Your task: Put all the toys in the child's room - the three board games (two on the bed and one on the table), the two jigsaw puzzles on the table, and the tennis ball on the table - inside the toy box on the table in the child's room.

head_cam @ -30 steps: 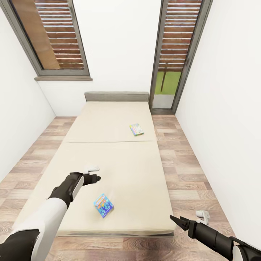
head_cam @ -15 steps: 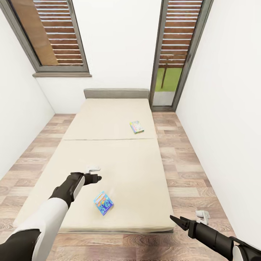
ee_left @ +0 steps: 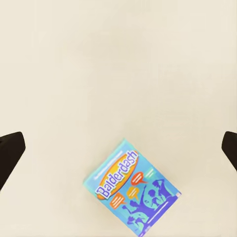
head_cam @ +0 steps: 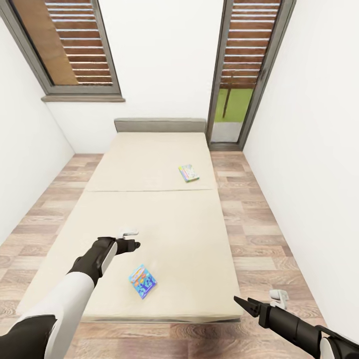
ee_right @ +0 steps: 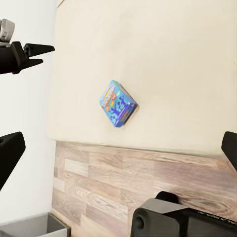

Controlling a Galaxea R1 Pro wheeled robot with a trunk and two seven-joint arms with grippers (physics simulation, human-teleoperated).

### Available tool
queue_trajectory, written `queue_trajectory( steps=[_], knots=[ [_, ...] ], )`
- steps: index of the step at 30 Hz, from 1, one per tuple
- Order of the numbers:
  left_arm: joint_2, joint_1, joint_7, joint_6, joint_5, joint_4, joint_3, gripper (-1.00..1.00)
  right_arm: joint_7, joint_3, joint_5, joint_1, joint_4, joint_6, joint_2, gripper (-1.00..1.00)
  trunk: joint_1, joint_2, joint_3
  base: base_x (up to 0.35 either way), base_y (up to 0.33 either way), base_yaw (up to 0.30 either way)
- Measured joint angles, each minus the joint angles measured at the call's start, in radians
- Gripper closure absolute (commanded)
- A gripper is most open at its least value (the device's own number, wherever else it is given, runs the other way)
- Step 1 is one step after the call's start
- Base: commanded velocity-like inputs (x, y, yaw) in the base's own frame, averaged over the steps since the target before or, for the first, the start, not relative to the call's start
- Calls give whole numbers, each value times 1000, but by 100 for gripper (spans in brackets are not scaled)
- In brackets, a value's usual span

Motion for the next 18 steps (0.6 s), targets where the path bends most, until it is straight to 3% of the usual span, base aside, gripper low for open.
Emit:
queue_trajectory(
  steps=[18],
  knots=[
    [1, 0, 1, 0, -1, -1, 0, -100, 0, 0, -1, 0, 0, 1, -1, -100, 0, 0, -29, 14, 3, 0]
  ],
)
